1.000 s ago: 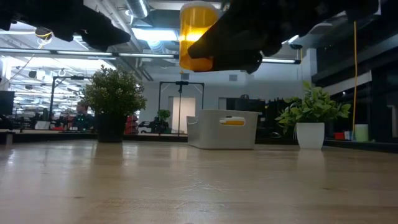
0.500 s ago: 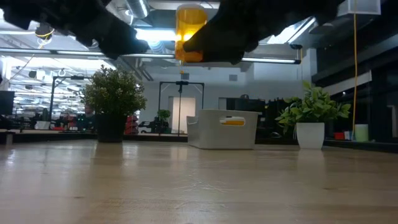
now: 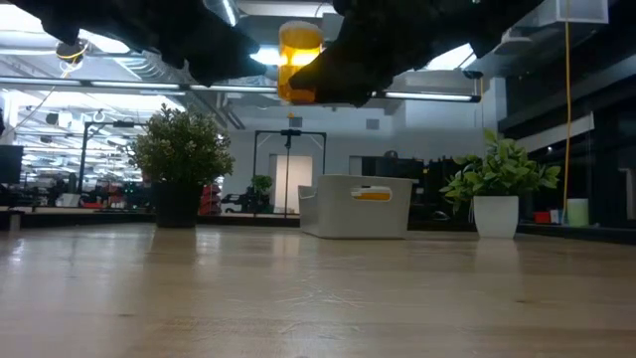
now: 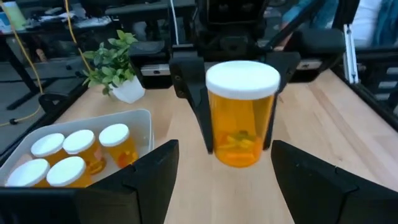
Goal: Pick and place pill bottles into a basket
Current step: Put the orange pill bottle into the gray bin
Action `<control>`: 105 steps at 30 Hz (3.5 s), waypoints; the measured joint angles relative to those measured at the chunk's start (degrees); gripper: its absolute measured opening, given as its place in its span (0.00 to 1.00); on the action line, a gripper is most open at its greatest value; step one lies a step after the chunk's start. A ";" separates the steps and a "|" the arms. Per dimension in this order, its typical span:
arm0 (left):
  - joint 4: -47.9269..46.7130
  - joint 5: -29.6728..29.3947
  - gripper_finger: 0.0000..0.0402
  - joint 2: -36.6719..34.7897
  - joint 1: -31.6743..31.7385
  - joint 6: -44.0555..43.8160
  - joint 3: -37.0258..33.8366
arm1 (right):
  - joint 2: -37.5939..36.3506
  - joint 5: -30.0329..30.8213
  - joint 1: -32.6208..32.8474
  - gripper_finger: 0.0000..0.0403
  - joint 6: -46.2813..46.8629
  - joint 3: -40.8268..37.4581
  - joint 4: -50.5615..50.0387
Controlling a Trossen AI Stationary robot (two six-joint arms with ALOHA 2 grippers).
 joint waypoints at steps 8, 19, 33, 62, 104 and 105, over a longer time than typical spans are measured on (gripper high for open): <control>0.48 6.29 0.63 1.06 2.62 -4.25 1.47 | 0.01 -1.02 -0.02 0.47 -0.52 0.00 0.58; -1.92 8.03 0.65 6.26 3.75 -2.76 7.27 | 0.01 -0.95 -0.02 0.47 -1.31 0.00 0.32; -13.62 7.77 0.65 6.60 3.46 -2.78 13.85 | 0.03 -0.93 -0.02 0.47 -1.31 0.00 0.47; -19.36 10.52 0.65 12.20 3.51 -2.06 21.24 | 0.03 -0.97 0.00 0.47 -0.02 0.00 -0.71; -21.39 10.58 0.49 12.17 3.51 -0.22 21.22 | 0.05 -1.09 0.00 0.50 -0.22 0.00 -0.43; -21.52 10.56 0.49 12.17 3.51 -0.22 21.22 | 0.05 -1.17 -0.01 0.51 -0.16 0.00 -0.44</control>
